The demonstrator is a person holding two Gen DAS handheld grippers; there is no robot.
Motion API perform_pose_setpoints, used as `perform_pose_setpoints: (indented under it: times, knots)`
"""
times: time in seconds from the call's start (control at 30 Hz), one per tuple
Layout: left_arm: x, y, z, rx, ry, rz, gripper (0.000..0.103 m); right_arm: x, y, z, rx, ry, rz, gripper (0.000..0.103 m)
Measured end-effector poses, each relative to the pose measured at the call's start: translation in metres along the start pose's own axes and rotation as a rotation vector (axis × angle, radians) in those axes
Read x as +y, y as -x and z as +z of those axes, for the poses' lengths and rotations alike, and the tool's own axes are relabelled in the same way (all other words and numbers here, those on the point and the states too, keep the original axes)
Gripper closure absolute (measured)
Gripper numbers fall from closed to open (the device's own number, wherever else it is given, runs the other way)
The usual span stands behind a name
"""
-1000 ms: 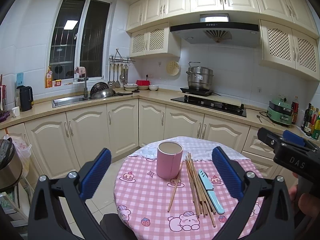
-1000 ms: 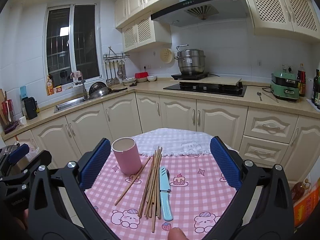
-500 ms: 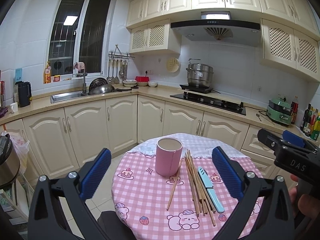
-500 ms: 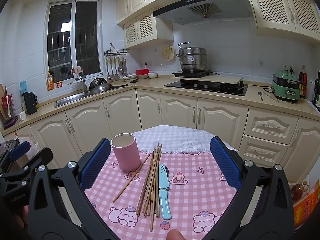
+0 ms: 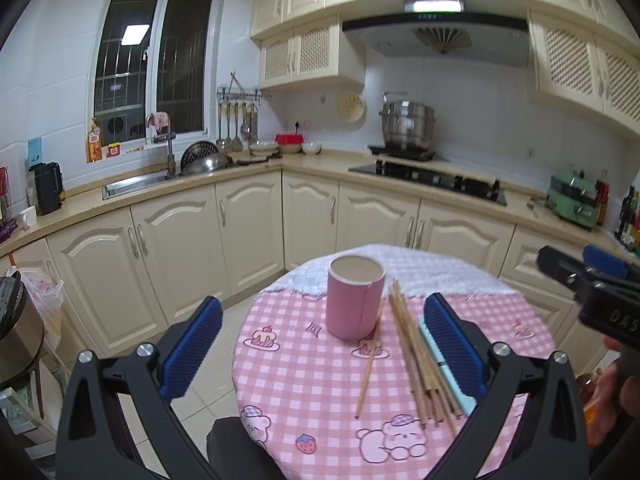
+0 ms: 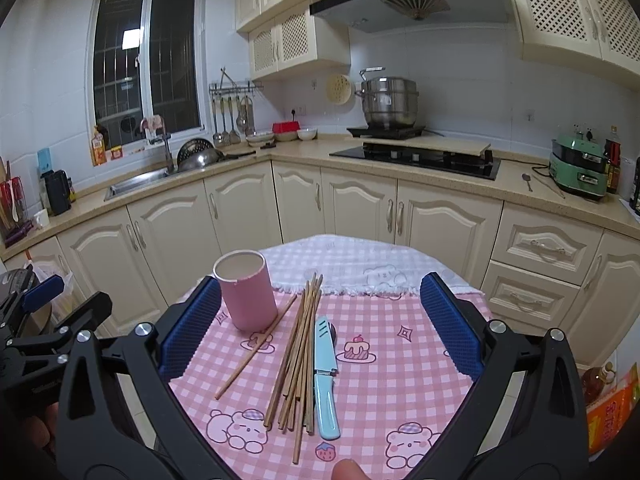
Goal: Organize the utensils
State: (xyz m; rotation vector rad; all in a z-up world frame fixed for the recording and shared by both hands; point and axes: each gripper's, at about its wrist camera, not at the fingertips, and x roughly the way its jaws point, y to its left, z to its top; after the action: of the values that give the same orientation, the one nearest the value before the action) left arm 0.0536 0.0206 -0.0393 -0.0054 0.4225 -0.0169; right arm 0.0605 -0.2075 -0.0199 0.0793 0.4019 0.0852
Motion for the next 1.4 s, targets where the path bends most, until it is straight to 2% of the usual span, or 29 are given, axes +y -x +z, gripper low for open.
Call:
perform_pose_setpoints:
  times: [0.3,0.63,0.8,1.0,1.03,1.2,1.33,1.4]
  knots:
    - [0.001,-0.083,-0.020,0.149,-0.042,0.007,0.004,-0.011,-0.060,-0.016,0.131,0.015,-0.022,0.006]
    - [-0.023,-0.176,-0.039,0.316,-0.156,-0.027,0.004,-0.028,-0.119,-0.036,0.295,0.004,-0.036,0.006]
    - [-0.039,-0.207,-0.051,0.405,-0.207,-0.067,0.004,-0.031,-0.146,-0.050,0.398,0.014,-0.027,0.006]
    - [-0.049,-0.229,-0.060,0.483,-0.214,-0.096,0.005,-0.037,-0.175,-0.071,0.527,0.027,0.005,0.006]
    - [-0.051,-0.233,-0.060,0.495,-0.212,-0.101,0.007,-0.038,-0.178,-0.074,0.546,0.023,0.014,0.006]
    - [-0.058,-0.246,-0.067,0.556,-0.204,-0.131,0.031,-0.042,-0.195,-0.086,0.624,0.001,0.072,0.010]
    - [-0.063,-0.251,-0.070,0.579,-0.196,-0.148,0.038,-0.042,-0.207,-0.087,0.665,-0.009,0.096,0.026]
    - [-0.064,-0.252,-0.069,0.585,-0.192,-0.156,0.042,-0.040,-0.212,-0.087,0.680,-0.009,0.114,0.027]
